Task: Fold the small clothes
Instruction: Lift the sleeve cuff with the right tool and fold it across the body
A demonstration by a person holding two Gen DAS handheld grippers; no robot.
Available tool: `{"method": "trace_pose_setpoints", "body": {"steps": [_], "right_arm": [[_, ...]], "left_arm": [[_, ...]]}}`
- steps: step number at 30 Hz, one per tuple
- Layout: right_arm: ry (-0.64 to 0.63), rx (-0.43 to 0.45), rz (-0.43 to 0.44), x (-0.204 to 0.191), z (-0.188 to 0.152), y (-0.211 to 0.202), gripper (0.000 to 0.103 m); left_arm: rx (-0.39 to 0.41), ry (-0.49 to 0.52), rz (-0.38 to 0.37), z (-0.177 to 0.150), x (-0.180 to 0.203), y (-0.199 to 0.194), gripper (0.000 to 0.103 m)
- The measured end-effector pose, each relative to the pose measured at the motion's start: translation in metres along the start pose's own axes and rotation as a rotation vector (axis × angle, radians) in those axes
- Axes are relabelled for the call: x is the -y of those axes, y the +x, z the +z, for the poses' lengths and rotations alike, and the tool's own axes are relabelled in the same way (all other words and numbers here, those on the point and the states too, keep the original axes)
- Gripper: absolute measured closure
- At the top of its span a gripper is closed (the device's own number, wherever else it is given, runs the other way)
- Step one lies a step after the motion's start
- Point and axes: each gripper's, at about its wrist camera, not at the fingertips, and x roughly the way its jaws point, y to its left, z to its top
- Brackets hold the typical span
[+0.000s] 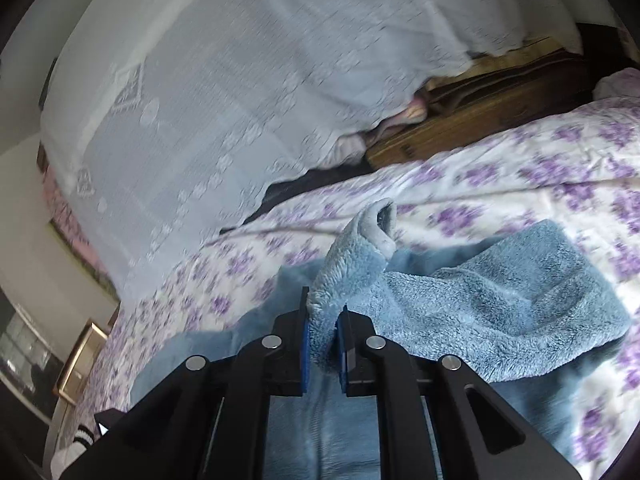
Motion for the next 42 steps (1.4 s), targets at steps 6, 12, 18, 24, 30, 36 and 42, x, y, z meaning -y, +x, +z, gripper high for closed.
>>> {"method": "trace_pose_setpoints", "body": {"steps": [6, 12, 18, 24, 30, 36, 42], "right_arm": [[-0.057, -0.101, -0.02, -0.013, -0.028, 0.028, 0.091], [-0.099, -0.162, -0.021, -0.019, -0.047, 0.045, 0.091], [-0.229, -0.17, 0.019, -0.042, -0.056, 0.049, 0.083], [-0.326, -0.288, 0.001, -0.055, -0.072, 0.067, 0.041], [-0.37, -0.165, 0.063, -0.071, -0.06, 0.02, 0.031], [-0.384, -0.254, -0.206, -0.059, -0.066, 0.053, 0.033], [-0.437, -0.31, -0.172, -0.068, -0.079, 0.061, 0.034]], "left_arm": [[0.0, 0.0, 0.0, 0.0, 0.0, 0.0, 0.004], [0.001, 0.0, 0.0, 0.0, 0.0, 0.0, 0.004], [0.001, 0.0, 0.001, 0.0, 0.001, 0.001, 0.004], [0.001, 0.0, 0.0, 0.0, 0.001, 0.001, 0.004], [0.001, 0.0, 0.001, 0.0, 0.001, 0.001, 0.004], [0.001, -0.001, 0.0, 0.0, 0.001, 0.001, 0.004], [0.0, -0.002, -0.003, 0.001, -0.001, 0.001, 0.004]]}}
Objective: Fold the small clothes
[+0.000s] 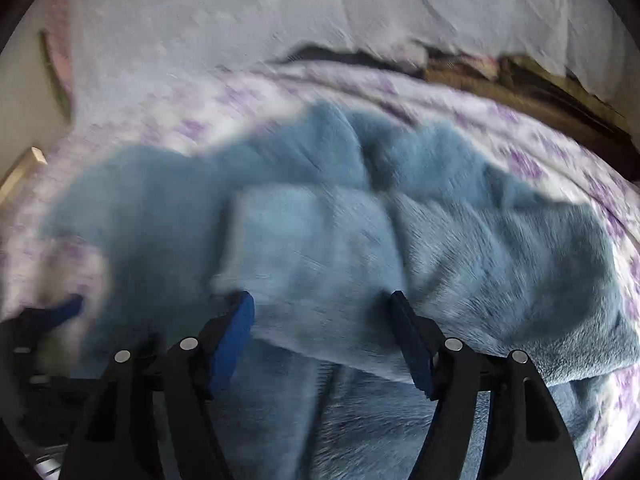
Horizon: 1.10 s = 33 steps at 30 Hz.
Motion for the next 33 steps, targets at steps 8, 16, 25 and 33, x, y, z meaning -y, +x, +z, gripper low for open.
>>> {"method": "trace_pose_setpoints", "body": {"steps": [8, 16, 25, 33], "right_arm": [[0.202, 0.209, -0.183, 0.107, 0.007, -0.081, 0.034], [0.347, -0.022, -0.136, 0.187, -0.043, -0.03, 0.068], [0.291, 0.046, -0.177, 0.184, 0.004, -0.043, 0.061], [0.249, 0.04, -0.145, 0.177, -0.015, -0.036, 0.055]], "left_arm": [[0.0, 0.0, 0.0, 0.0, 0.0, 0.0, 0.004], [0.001, -0.003, -0.003, 0.0, 0.0, -0.001, 0.004], [0.001, -0.003, -0.004, 0.001, -0.001, 0.0, 0.004], [0.072, -0.038, -0.137, 0.018, -0.009, -0.042, 0.004]]}}
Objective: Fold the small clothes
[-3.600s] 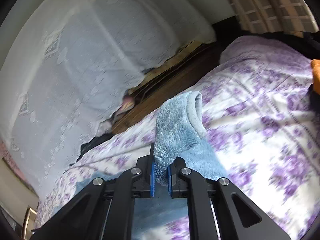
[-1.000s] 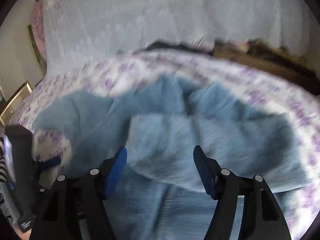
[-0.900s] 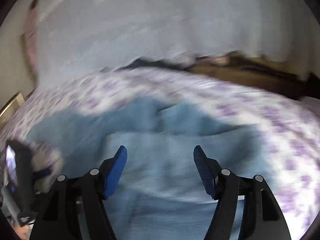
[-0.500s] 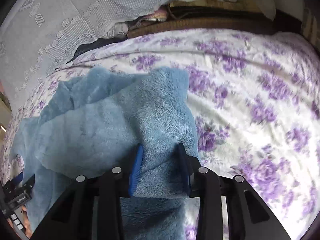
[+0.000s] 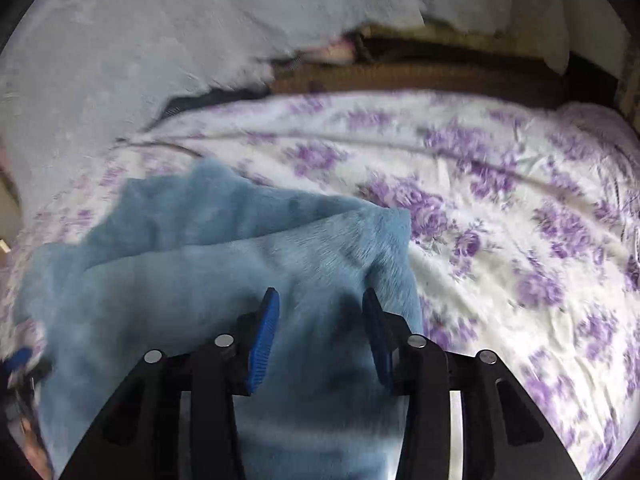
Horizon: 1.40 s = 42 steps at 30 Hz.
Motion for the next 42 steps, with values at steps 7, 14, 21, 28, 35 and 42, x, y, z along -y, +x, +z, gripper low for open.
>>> {"method": "trace_pose_setpoints", "body": {"steps": [7, 14, 21, 28, 35, 42], "right_arm": [[0.019, 0.071, 0.065, 0.015, -0.006, -0.037, 0.053], [0.075, -0.07, 0.081, 0.036, -0.025, 0.005, 0.053], [0.09, 0.049, 0.063, 0.042, 0.01, -0.017, 0.053], [0.148, -0.076, 0.047, 0.044, 0.026, 0.057, 0.048], [0.122, 0.073, 0.105, 0.043, -0.011, -0.027, 0.047], [0.092, 0.082, 0.039, 0.038, -0.035, -0.038, 0.033]], "left_arm": [[-0.092, 0.181, 0.009, 0.048, 0.085, 0.03, 0.004], [-0.042, 0.207, 0.161, 0.039, 0.085, 0.084, 0.004], [0.023, 0.151, 0.136, 0.048, 0.075, 0.067, 0.004], [-0.061, 0.126, 0.126, 0.05, 0.063, 0.093, 0.004], [-0.054, 0.123, 0.114, 0.048, 0.063, 0.092, 0.004], [-0.036, 0.085, 0.074, 0.041, 0.048, 0.065, 0.004]]}}
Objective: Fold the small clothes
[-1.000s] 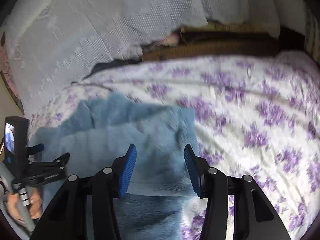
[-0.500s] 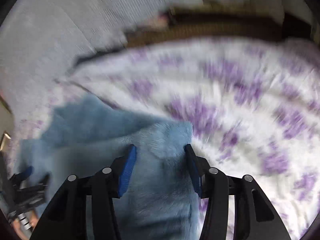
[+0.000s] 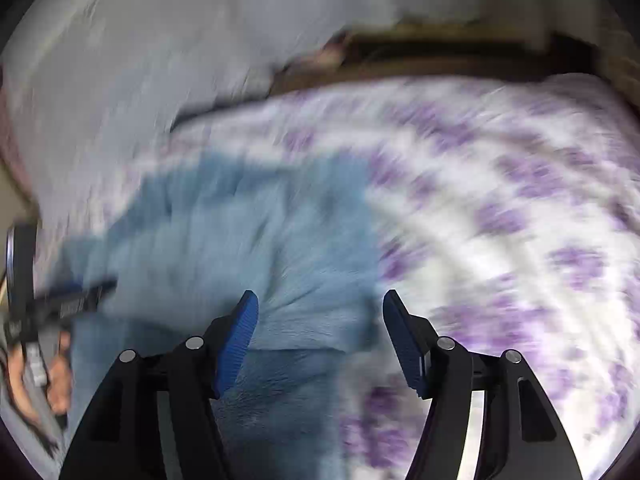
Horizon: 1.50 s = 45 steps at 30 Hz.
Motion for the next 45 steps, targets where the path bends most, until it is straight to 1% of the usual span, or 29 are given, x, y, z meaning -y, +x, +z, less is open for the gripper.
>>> {"method": "trace_pose_setpoints", "body": {"steps": [1, 2, 3, 4, 5, 7, 8, 10, 12, 13, 14, 15, 17, 22, 24, 25, 26, 27, 28, 29, 30, 32, 33, 35, 37, 40, 43, 45], "right_arm": [[-0.006, 0.088, -0.042, 0.007, -0.003, -0.019, 0.026], [-0.014, 0.125, -0.077, 0.009, -0.006, -0.026, 0.009], [-0.027, 0.158, -0.127, 0.014, -0.009, -0.032, 0.003], [-0.029, 0.168, -0.167, 0.021, -0.014, -0.034, 0.003], [-0.006, 0.154, -0.178, 0.027, -0.015, -0.033, 0.003], [0.068, 0.116, -0.155, 0.044, -0.014, -0.032, 0.003], [0.091, 0.11, -0.148, 0.05, -0.013, -0.031, 0.003], [0.128, 0.081, -0.129, 0.057, -0.016, -0.028, 0.003], [0.154, 0.048, -0.111, 0.057, -0.021, -0.02, 0.003], [0.17, 0.031, -0.103, 0.06, -0.022, -0.017, 0.003], [0.181, 0.02, -0.097, 0.061, -0.023, -0.015, 0.003], [0.191, 0.016, -0.09, 0.062, -0.025, -0.015, 0.003], [0.211, 0.01, -0.077, 0.064, -0.026, -0.013, 0.003], [0.206, -0.017, -0.091, 0.062, -0.025, -0.007, 0.003], [0.197, -0.024, -0.101, 0.06, -0.026, -0.006, 0.003], [0.195, -0.027, -0.103, 0.06, -0.025, -0.005, 0.003], [0.193, -0.029, -0.105, 0.06, -0.025, -0.005, 0.003], [0.191, -0.031, -0.107, 0.06, -0.025, -0.004, 0.003], [0.188, -0.034, -0.109, 0.06, -0.025, -0.003, 0.003], [0.187, -0.035, -0.111, 0.059, -0.025, -0.003, 0.003], [0.185, -0.037, -0.113, 0.059, -0.025, -0.003, 0.003], [0.182, -0.041, -0.112, 0.06, -0.023, -0.001, 0.003], [0.182, -0.041, -0.113, 0.06, -0.023, -0.001, 0.003], [0.182, -0.041, -0.113, 0.06, -0.023, -0.001, 0.003], [0.181, -0.042, -0.114, 0.059, -0.023, -0.001, 0.003], [0.174, -0.047, -0.122, 0.059, -0.023, 0.001, 0.003], [0.167, -0.051, -0.129, 0.057, -0.022, 0.002, 0.003], [0.165, -0.053, -0.129, 0.058, -0.022, 0.003, 0.003]], "left_arm": [[0.008, -0.012, -0.014, -0.002, -0.007, -0.009, 0.004], [0.022, -0.027, -0.027, -0.005, -0.018, -0.021, 0.004], [0.036, -0.044, -0.01, -0.007, -0.029, -0.031, 0.004], [0.046, -0.058, 0.011, -0.009, -0.039, -0.037, 0.004], [0.055, -0.091, 0.033, -0.014, -0.058, -0.046, 0.004], [0.05, -0.142, 0.02, -0.021, -0.086, -0.053, 0.004], [0.028, -0.185, 0.004, -0.028, -0.108, -0.052, 0.004], [-0.004, -0.252, 0.001, -0.035, -0.139, -0.046, 0.004], [-0.028, -0.371, 0.007, -0.041, -0.176, -0.037, 0.004], [-0.033, -0.454, -0.018, -0.043, -0.196, -0.032, 0.004], [-0.031, -0.505, -0.054, -0.045, -0.208, -0.029, 0.004], [-0.026, -0.569, -0.109, -0.046, -0.221, -0.025, 0.004], [-0.012, -0.649, -0.171, -0.047, -0.236, -0.021, 0.004], [0.019, -0.769, -0.234, -0.038, -0.262, -0.007, 0.004], [0.025, -0.829, -0.272, -0.035, -0.277, 0.003, 0.004], [0.034, -0.842, -0.281, -0.036, -0.283, 0.004, 0.005], [0.05, -0.852, -0.287, -0.034, -0.289, 0.005, 0.007], [0.057, -0.854, -0.283, -0.033, -0.292, 0.006, 0.012], [0.059, -0.856, -0.261, -0.034, -0.296, 0.008, 0.03], [0.052, -0.86, -0.248, -0.033, -0.3, 0.012, 0.044], [0.047, -0.867, -0.241, -0.034, -0.303, 0.016, 0.049], [0.051, -0.879, -0.255, -0.036, -0.307, 0.015, 0.06], [0.054, -0.882, -0.264, -0.036, -0.308, 0.015, 0.063], [0.052, -0.881, -0.271, -0.036, -0.31, 0.014, 0.075], [0.048, -0.864, -0.262, -0.036, -0.308, 0.01, 0.081], [0.062, -0.792, -0.208, -0.031, -0.296, -0.003, 0.085], [0.079, -0.683, -0.144, -0.02, -0.272, -0.018, 0.085], [0.083, -0.626, -0.129, -0.014, -0.257, -0.026, 0.085]]}}
